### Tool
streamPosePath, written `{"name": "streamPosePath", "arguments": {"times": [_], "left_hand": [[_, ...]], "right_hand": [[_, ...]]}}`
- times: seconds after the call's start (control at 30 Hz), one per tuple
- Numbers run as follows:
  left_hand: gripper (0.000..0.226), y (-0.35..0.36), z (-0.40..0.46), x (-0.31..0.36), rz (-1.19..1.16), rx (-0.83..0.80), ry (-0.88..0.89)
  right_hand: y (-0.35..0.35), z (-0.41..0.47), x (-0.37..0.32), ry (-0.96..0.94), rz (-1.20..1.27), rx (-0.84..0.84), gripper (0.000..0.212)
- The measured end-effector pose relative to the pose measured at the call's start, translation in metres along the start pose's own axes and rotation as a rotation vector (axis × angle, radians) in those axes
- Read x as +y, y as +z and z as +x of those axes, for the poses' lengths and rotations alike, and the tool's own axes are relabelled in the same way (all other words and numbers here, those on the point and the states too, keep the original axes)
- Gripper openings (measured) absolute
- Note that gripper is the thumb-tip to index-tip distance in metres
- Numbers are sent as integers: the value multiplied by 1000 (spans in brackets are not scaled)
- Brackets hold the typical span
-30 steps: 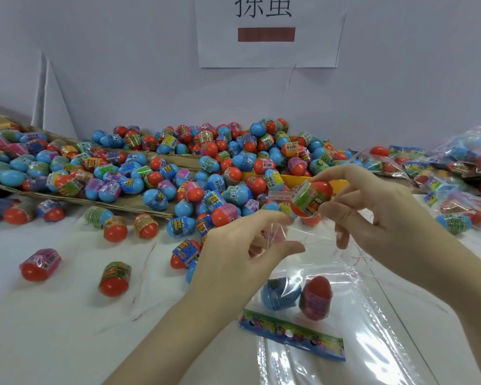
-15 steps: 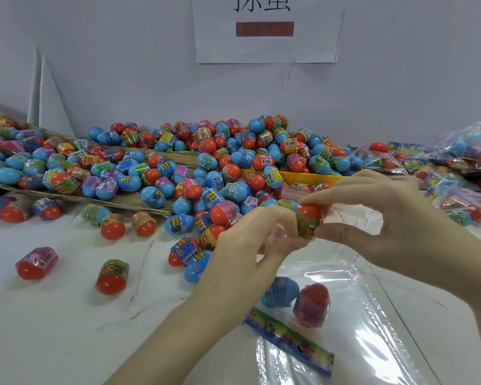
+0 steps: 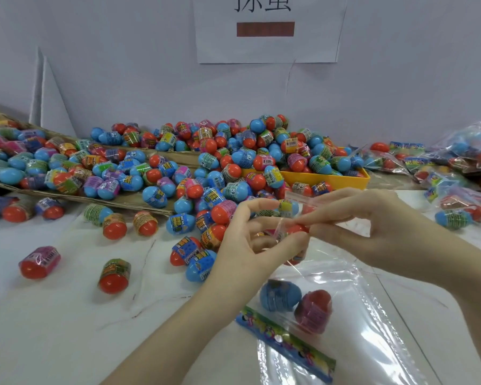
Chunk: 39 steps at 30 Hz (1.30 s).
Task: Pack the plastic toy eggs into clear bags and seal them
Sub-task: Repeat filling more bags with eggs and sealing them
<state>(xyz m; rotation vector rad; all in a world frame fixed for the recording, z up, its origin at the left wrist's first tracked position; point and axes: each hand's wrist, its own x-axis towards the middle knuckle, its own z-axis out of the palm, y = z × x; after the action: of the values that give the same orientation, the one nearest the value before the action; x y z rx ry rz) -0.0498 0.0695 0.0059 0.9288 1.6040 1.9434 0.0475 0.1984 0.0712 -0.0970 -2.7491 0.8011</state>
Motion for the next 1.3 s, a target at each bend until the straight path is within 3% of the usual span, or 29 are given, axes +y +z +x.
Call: {"name": "streamPosePath", "arguments": {"times": [0.17,0.23,0.33,0.43,0.53,0.63,0.77,0.83,0.93,0.97,1.03,1.07,1.13,1.2,1.3], "left_hand": [[46,-3,3,0,-81,162,-43],[45,-3,5,-1,-140,222,-57],[41,-5,7,-1,-272,290,-77],[35,-7,8,-3,-297,278,-104],[29,-6,7,-4,-220,229,-114],[40,-4,4,-2,-95,96,-182],[37,-3,2,1,38,-48,-216],[41,-6,4,2,53,-38,-188],[32,-17,10,7,-96,112,-215],[29,-21,12,9,-136,175,-224],[21,-27,14,11,-157,274,-212],[19,-29,15,11,-166,306,-201],[30,-30,13,15,-172,335,-172],[24,-30,11,17,-173,302,-163],[63,-30,11,16,-118,211,-183]], "right_hand": [[8,7,2,73,266,377,53],[12,9,5,240,412,292,78],[20,11,10,421,522,-63,106],[35,15,13,429,535,-164,99],[44,17,15,414,579,-129,80],[42,17,18,387,644,-90,67],[33,17,22,365,637,-112,85],[27,18,24,289,717,-27,80],[23,22,32,231,926,270,52],[28,23,34,233,866,336,42],[41,25,34,178,453,355,24],[49,25,35,122,198,303,22],[64,24,41,49,-171,122,42],[72,25,45,61,-338,39,60],[75,27,44,45,-372,125,50]]}}
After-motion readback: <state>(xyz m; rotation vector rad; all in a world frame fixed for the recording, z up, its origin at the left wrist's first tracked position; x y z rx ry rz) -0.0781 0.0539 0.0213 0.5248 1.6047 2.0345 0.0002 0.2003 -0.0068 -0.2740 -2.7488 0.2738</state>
